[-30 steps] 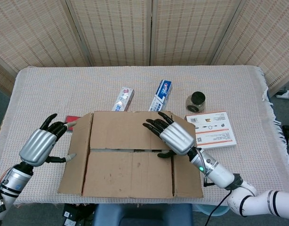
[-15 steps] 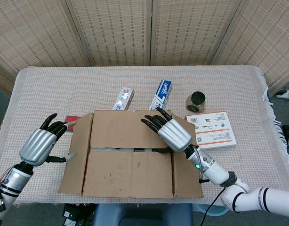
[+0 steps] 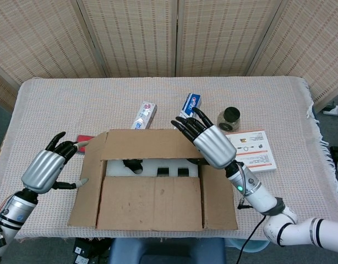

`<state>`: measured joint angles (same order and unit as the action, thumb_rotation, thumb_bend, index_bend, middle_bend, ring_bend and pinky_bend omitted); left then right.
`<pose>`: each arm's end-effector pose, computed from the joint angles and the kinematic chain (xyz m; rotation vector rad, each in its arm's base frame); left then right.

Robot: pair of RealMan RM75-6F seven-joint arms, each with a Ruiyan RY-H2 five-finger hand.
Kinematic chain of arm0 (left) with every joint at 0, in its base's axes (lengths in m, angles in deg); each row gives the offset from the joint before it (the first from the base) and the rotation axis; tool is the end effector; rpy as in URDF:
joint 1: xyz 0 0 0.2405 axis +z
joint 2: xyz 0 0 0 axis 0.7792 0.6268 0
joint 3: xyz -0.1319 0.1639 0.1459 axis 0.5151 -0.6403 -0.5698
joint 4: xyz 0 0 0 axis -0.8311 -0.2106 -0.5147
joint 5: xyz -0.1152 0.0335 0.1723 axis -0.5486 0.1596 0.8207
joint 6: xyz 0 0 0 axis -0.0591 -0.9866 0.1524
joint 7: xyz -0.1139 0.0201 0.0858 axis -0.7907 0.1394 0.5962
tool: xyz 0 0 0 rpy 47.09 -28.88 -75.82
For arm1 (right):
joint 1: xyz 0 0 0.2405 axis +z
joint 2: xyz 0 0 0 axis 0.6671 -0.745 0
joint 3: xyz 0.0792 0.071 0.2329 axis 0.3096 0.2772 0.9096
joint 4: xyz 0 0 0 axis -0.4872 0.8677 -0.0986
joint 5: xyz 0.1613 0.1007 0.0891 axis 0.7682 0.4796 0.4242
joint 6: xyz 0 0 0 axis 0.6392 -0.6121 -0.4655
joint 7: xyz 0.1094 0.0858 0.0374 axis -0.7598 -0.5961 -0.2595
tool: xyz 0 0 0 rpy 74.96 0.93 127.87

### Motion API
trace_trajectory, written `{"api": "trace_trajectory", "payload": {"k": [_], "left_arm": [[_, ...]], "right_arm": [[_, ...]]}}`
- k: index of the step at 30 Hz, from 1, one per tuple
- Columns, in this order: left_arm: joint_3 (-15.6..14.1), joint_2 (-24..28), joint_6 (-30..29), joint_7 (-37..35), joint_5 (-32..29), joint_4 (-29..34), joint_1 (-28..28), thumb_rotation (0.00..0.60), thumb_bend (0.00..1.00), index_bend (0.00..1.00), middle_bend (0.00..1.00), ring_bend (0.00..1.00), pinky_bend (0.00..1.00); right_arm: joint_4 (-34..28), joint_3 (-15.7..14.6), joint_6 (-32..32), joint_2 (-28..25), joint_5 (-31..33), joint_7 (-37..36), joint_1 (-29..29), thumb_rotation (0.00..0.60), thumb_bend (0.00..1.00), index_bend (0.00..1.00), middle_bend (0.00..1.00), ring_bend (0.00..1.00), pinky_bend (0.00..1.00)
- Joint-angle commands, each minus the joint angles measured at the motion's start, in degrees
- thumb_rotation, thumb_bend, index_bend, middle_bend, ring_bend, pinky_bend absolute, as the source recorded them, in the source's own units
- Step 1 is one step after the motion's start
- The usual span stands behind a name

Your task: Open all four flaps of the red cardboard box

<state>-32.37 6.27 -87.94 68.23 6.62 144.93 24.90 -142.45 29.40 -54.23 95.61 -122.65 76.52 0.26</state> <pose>-0.1708 0.2632 0.1739 -1.7953 -0.7845 -1.0639 -0.0693 -0.3291 0.1009 1.8748 -0.4542 1.3323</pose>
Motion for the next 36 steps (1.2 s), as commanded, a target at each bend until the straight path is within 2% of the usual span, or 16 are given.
{"api": "trace_trajectory", "payload": {"k": [1, 9, 20, 25, 30, 36], "left_arm": [[0.0, 0.1, -0.1, -0.1, 0.0, 0.0, 0.1, 0.397, 0.25, 0.17, 0.26, 0.24, 0.00], [-0.3, 0.8, -0.8, -0.4, 1.4, 0.6, 0.7, 0.394, 0.25, 0.17, 0.26, 0.24, 0.00], [-0.7, 1.5, -1.4, 0.4, 2.9, 1.7, 1.4, 0.396, 0.25, 0.17, 0.26, 0.24, 0.00], [-0.7, 1.6, -1.2, 0.5, 2.8, 1.9, 1.4, 0.397, 0.25, 0.17, 0.26, 0.24, 0.00], [-0.6, 1.5, -1.0, 0.4, 2.3, 1.7, 1.4, 0.394, 0.25, 0.17, 0.26, 0.24, 0.00], [-0.3, 1.2, -0.4, 0.2, 1.4, 1.3, 1.2, 0.395, 0.25, 0.17, 0.26, 0.24, 0.00]], "right_arm": [[0.0, 1.6, -0.6, -0.8, 1.0, -0.1, 0.4, 0.541, 0.18, 0.05, 0.16, 0.20, 0.01], [5.1, 6.0, 0.5, -0.1, 7.8, 2.9, 3.2, 0.540, 0.18, 0.05, 0.16, 0.20, 0.01], [20.8, 8.2, 3.9, 5.4, 13.7, 4.0, 8.9, 0.549, 0.18, 0.05, 0.16, 0.20, 0.01], [25.7, 7.9, 5.0, 6.9, 15.1, 4.7, 10.4, 0.590, 0.18, 0.05, 0.14, 0.20, 0.01], [22.6, 7.5, 4.4, 5.2, 14.8, 0.1, 8.8, 0.600, 0.18, 0.05, 0.14, 0.20, 0.01], [8.1, 6.5, 6.3, -3.6, 14.9, -10.1, 3.8, 0.600, 0.18, 0.06, 0.16, 0.21, 0.01]]}}
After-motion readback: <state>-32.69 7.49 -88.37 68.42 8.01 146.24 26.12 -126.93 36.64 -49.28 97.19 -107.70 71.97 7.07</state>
